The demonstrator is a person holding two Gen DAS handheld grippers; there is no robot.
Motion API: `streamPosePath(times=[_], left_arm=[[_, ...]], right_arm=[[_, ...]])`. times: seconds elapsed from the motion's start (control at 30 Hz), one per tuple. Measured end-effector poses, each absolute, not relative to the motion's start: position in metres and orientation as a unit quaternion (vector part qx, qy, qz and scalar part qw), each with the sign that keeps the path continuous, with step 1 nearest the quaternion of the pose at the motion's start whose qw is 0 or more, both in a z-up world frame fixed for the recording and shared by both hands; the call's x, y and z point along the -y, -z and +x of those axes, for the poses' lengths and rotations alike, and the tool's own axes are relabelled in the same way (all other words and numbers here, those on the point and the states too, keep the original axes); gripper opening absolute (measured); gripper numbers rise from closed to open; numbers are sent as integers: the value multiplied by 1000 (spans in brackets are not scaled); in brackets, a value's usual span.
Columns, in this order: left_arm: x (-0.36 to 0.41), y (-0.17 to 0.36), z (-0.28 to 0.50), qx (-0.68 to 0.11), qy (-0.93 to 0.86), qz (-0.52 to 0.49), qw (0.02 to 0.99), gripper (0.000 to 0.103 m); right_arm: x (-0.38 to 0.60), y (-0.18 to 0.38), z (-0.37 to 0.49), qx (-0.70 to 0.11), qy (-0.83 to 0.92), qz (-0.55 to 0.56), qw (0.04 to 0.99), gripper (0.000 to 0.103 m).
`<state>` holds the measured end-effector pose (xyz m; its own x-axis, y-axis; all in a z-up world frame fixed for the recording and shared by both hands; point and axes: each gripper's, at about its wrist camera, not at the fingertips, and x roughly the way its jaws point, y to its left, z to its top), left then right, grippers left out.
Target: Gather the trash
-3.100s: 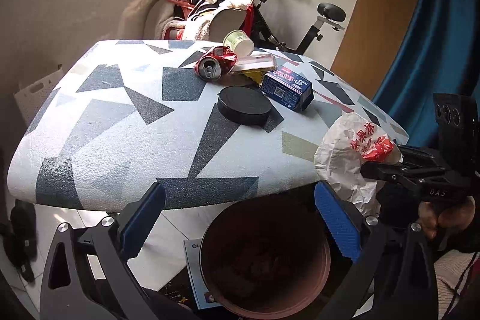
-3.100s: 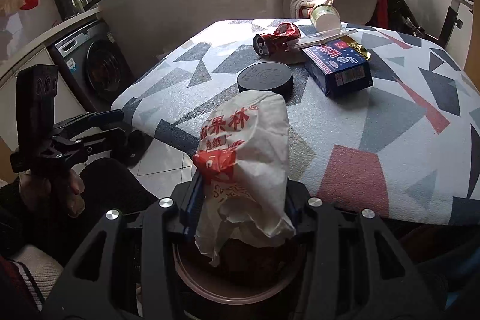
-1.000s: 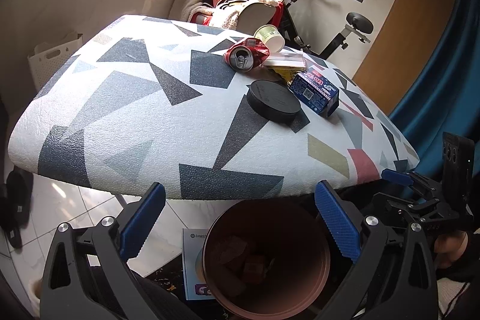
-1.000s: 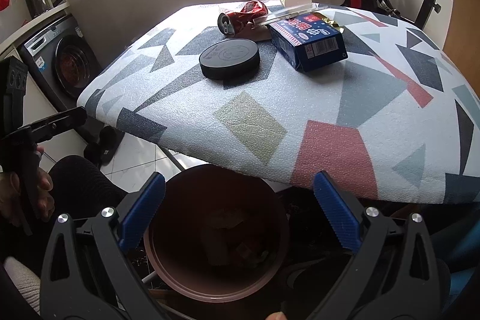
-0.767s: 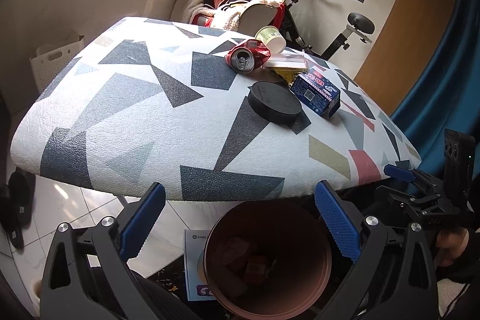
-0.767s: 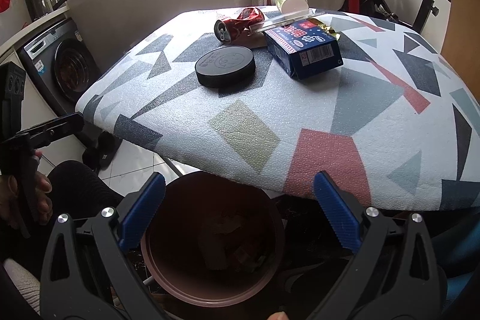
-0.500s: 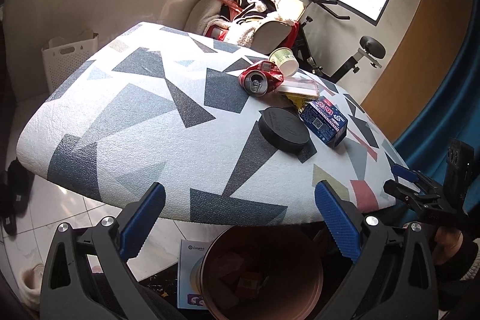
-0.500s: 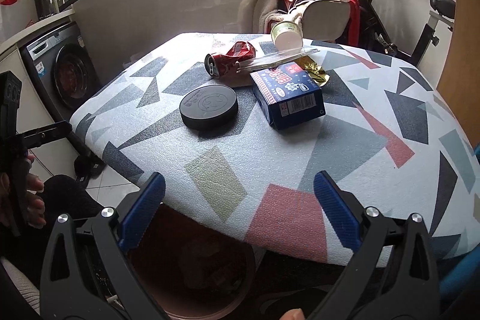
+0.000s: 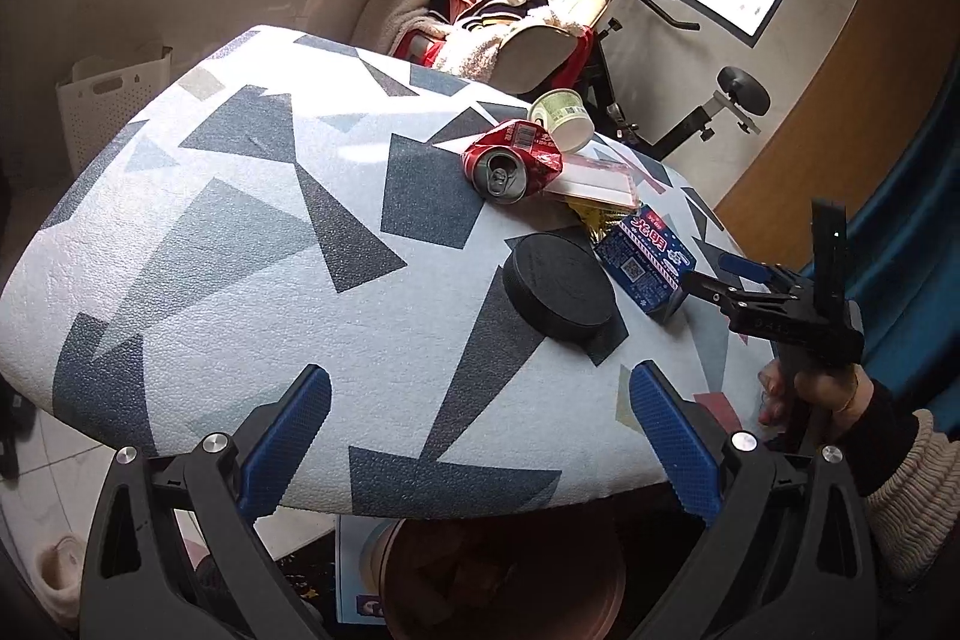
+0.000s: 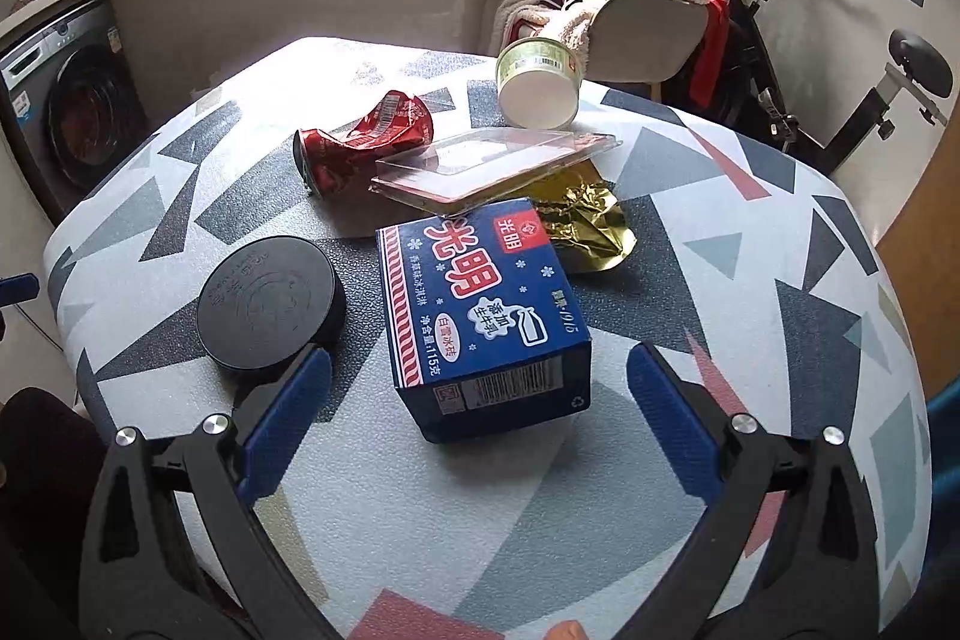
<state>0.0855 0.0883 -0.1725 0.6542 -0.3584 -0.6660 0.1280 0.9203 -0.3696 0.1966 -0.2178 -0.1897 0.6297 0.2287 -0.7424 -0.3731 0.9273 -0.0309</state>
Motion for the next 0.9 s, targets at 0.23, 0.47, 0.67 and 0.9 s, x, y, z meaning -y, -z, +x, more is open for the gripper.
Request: streamPosePath(times=[0.23, 0.47, 0.67, 0.9], left_arm=[[-82, 176, 97, -399, 132, -140, 896, 97], [-59, 172, 109, -405, 166, -109, 892, 97], [-33, 172, 132, -416, 191, -81, 885, 97], [21, 196, 177, -456, 233, 7, 859, 97]], right_arm=[[206, 210, 237, -429, -181, -104, 879, 97], [204, 209, 234, -436, -191, -107, 873, 81], [225, 196, 206, -421, -191, -68, 884, 81], [242, 182, 176, -399, -181, -34, 898, 81]])
